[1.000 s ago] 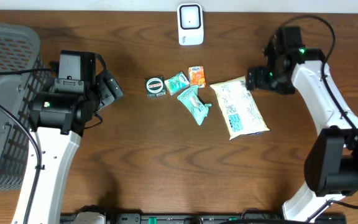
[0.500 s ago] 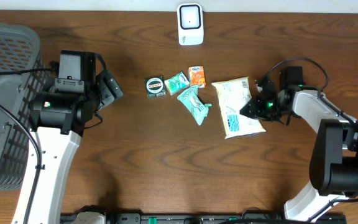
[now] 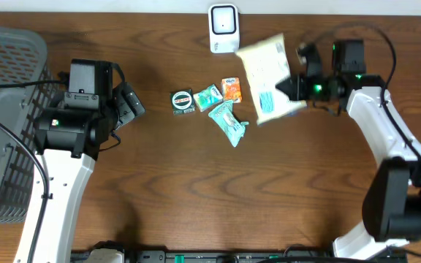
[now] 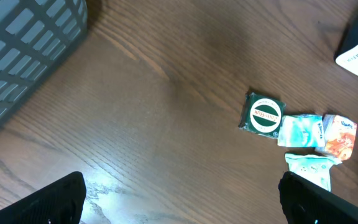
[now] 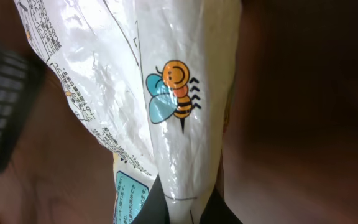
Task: Scan the item barcode
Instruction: 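Grasp the snack bag with the right gripper and lift it toward the scanner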
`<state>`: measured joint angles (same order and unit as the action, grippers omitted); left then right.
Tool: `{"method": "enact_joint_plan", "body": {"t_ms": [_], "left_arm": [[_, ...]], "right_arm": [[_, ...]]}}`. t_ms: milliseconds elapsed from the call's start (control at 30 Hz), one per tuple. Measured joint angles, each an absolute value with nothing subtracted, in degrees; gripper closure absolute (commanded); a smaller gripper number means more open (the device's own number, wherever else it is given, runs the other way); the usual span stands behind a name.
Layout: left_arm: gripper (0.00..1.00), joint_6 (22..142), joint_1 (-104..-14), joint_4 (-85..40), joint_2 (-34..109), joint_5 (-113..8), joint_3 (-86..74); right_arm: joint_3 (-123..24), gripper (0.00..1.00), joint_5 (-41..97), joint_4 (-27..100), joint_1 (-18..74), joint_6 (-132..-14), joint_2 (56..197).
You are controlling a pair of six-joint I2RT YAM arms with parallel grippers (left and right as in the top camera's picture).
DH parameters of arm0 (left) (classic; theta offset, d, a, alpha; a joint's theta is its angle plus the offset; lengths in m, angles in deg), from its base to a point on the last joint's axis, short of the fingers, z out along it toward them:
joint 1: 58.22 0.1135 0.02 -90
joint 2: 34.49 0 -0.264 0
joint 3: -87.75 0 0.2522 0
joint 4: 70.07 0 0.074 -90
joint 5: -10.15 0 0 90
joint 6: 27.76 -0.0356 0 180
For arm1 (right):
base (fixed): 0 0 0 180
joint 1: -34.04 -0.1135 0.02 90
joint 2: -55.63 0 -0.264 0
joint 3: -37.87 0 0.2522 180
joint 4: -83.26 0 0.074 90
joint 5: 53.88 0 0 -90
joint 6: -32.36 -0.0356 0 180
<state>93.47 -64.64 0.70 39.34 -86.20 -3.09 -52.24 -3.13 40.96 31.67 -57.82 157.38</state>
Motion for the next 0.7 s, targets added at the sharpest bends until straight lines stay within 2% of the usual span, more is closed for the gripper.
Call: {"method": "enact_joint_plan", "body": {"t_ms": [133, 267, 400, 700], "left_arm": [[0.02, 93.5, -64.6, 0.7, 39.3, -86.2, -3.1], [0.02, 93.5, -64.6, 0.7, 39.3, -86.2, -3.1], [0.02, 93.5, -64.6, 0.7, 39.3, -86.2, -3.1], [0.02, 93.5, -64.6, 0.7, 39.3, -86.2, -3.1]], "right_arm": [[-53.8, 0.99, -3.2, 53.0, 26.3, -54.4, 152.3], [-54.1, 0.99, 5.0, 59.2, 21.2, -51.4, 151.0], [-54.1, 0.99, 15.5, 59.1, 17.4, -47.6, 151.0], [-54.1, 0.99, 20.0, 59.1, 15.1, -46.0, 151.0]]}}
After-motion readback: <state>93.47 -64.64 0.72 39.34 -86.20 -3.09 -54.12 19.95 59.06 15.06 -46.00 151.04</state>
